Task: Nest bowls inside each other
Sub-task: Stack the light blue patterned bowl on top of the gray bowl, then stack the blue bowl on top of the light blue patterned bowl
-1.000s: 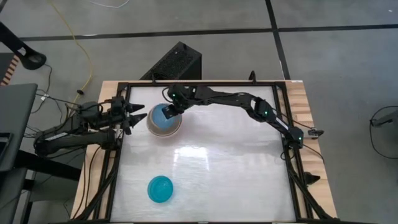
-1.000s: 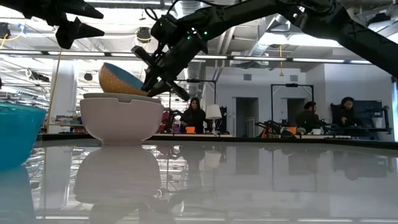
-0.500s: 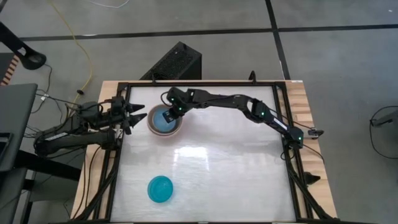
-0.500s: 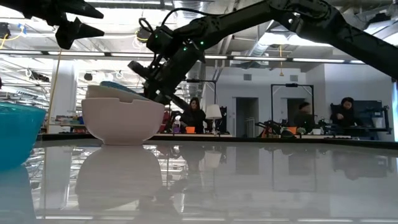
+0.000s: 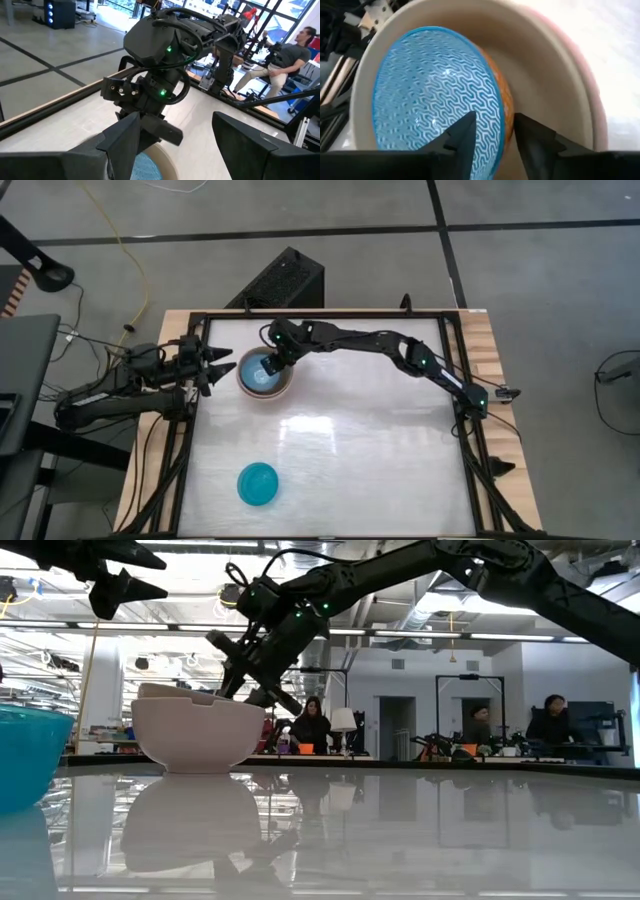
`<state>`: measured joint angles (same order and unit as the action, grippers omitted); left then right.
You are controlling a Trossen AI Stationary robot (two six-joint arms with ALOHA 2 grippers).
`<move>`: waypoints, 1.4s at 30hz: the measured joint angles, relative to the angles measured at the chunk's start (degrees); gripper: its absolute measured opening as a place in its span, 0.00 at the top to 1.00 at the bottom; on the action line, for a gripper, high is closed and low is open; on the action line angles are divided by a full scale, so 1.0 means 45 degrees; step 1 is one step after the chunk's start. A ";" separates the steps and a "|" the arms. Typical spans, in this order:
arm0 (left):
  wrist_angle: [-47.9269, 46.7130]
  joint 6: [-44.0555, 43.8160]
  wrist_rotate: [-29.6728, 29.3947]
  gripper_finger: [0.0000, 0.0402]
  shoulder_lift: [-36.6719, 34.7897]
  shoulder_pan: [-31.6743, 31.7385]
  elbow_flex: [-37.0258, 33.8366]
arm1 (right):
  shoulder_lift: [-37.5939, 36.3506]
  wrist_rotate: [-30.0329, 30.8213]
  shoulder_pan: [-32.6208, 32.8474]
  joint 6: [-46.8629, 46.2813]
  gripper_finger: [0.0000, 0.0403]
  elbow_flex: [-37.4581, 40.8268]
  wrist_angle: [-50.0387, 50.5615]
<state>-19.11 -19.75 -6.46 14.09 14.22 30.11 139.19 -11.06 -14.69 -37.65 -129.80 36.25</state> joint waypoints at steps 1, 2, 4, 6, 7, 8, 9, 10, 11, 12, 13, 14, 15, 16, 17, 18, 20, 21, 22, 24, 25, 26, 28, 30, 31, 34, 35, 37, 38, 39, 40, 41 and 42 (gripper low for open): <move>0.0000 0.0000 0.0000 0.41 0.0000 0.0000 0.0000 | -0.0032 -0.0169 -0.0033 -0.0005 0.57 -0.0015 0.0092; -0.0004 0.0000 0.0000 0.41 0.0000 0.0000 0.0000 | -0.0067 -0.0191 -0.0073 -0.0006 0.56 -0.0030 0.0070; -0.0007 0.0000 0.0000 0.41 0.0000 0.0003 0.0000 | -0.0218 -0.0188 -0.0183 -0.0057 0.55 -0.0057 0.0140; -0.0015 0.0002 0.0000 0.41 0.0000 0.0002 0.0000 | -0.0358 -0.0182 -0.0283 -0.0058 0.55 -0.0057 0.0299; -0.0021 0.0005 0.0000 0.41 0.0000 0.0005 0.0000 | -0.0403 -0.0177 -0.0338 -0.0058 0.55 -0.0078 0.0256; -0.0067 0.0000 0.0005 0.41 0.0000 0.0000 0.0000 | -0.0509 -0.0177 -0.0402 -0.0058 0.56 -0.0081 0.0362; -0.0124 0.0004 0.0005 0.41 0.0000 0.0000 0.0000 | -0.0580 -0.0177 -0.0461 -0.0047 0.56 -0.0075 0.0592; -0.0194 0.0001 0.0005 0.41 0.0000 0.0001 0.0000 | -0.0616 -0.0176 -0.0515 -0.0005 0.56 -0.0071 0.0666; -0.0252 0.0003 0.0008 0.41 0.0000 0.0003 0.0000 | -0.0635 -0.0174 -0.0537 0.0002 0.57 -0.0071 0.0594; -0.0302 0.0000 0.0010 0.41 0.0000 0.0000 0.0000 | -0.0703 -0.0181 -0.0611 0.0018 0.57 -0.0071 0.0698; -0.0297 0.0002 0.0010 0.41 0.0000 0.0000 0.0000 | -0.0768 -0.0185 -0.0648 0.0054 0.57 -0.0068 0.0906; -0.0282 0.0005 0.0010 0.41 0.0000 0.0000 0.0000 | -0.0814 -0.0186 -0.0695 0.0107 0.57 -0.0066 0.0962; -0.0287 0.0005 0.0010 0.41 0.0000 0.0004 0.0000 | -0.0844 -0.0184 -0.0702 0.0148 0.58 -0.0066 0.0898; -0.0287 0.0000 0.0010 0.41 0.0000 0.0000 0.0000 | -0.0919 -0.0186 -0.0711 0.0203 0.58 -0.0066 0.0904; -0.0282 0.0004 0.0010 0.41 0.0000 0.0000 0.0000 | -0.1026 -0.0186 -0.0755 0.0332 0.58 -0.0066 0.0988; -0.0287 0.0001 0.0010 0.41 0.0000 0.0005 0.0000 | -0.1108 -0.0181 -0.0780 0.0476 0.58 -0.0066 0.1030; -0.0284 0.0005 0.0010 0.41 0.0000 0.0003 0.0000 | -0.1277 -0.0157 -0.0783 0.0753 0.58 -0.0073 0.0912; -0.0296 0.0005 0.0006 0.41 0.0000 0.0000 0.0000 | -0.1436 -0.0157 -0.0824 0.0864 0.58 -0.0071 0.1057; -0.0331 0.0005 -0.0020 0.41 0.0000 0.0000 0.0000 | -0.1538 -0.0165 -0.0846 0.0951 0.58 -0.0071 0.1132; -0.0372 -0.0041 -0.0130 0.41 0.0027 0.0000 -0.0095 | -0.1817 -0.0179 -0.0856 0.1037 0.59 -0.0086 0.1045; -0.0369 -0.0179 -0.0209 0.41 0.0042 0.0000 -0.0238 | -0.2023 -0.0186 -0.0872 0.1062 0.59 -0.0081 0.1341; -0.0408 -0.0328 -0.0224 0.41 0.0099 0.0005 -0.0421 | -0.2181 -0.0186 -0.0868 0.1152 0.59 -0.0081 0.1428; -0.0315 -0.0482 -0.0215 0.41 0.0220 0.0005 -0.0842 | -0.2615 -0.0220 -0.0838 0.1541 0.60 -0.0086 0.1455; -0.0001 -0.0700 -0.0199 0.41 0.0300 0.0005 -0.1365 | -0.2958 -0.0381 -0.0756 0.2031 0.61 -0.0086 0.1602; 0.0278 -0.0762 -0.0184 0.41 0.0311 0.0005 -0.1588 | -0.3132 -0.0546 -0.0701 0.2225 0.62 -0.0086 0.1567; 0.0869 -0.0782 -0.0053 0.41 0.0352 0.0005 -0.2327 | -0.3438 -0.0711 -0.0439 0.2512 0.64 -0.0086 0.1792; 0.0857 -0.0782 -0.0070 0.41 0.0367 0.0005 -0.2486 | -0.3496 -0.0714 -0.0363 0.2564 0.64 -0.0086 0.1988; 0.0886 -0.0798 -0.0496 0.41 0.0360 0.0006 -0.2720 | -0.3582 -0.0735 -0.0191 0.2658 0.66 -0.0086 0.2064; 0.0909 -0.0909 -0.0856 0.41 0.0326 0.0022 -0.2835 | -0.3619 -0.0734 -0.0107 0.2678 0.67 -0.0086 0.2155; 0.0899 -0.1090 -0.1234 0.41 0.0311 0.0059 -0.2935 | -0.3642 -0.0735 -0.0039 0.2681 0.67 -0.0086 0.2247; 0.0883 -0.1250 -0.1643 0.41 0.0306 0.0117 -0.3013 | -0.3651 -0.0738 0.0036 0.2683 0.68 -0.0086 0.2238; 0.0714 -0.1376 -0.1974 0.41 0.0310 0.0188 -0.3043 | -0.3656 -0.0747 0.0123 0.2694 0.68 -0.0086 0.2247; 0.0506 -0.1450 -0.2249 0.41 0.0316 0.0273 -0.3054 | -0.3656 -0.0787 0.0213 0.2706 0.69 -0.0086 0.2286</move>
<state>-16.83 -26.27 -16.58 15.51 15.45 16.37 122.74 -14.60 -13.73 -25.47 -130.19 46.53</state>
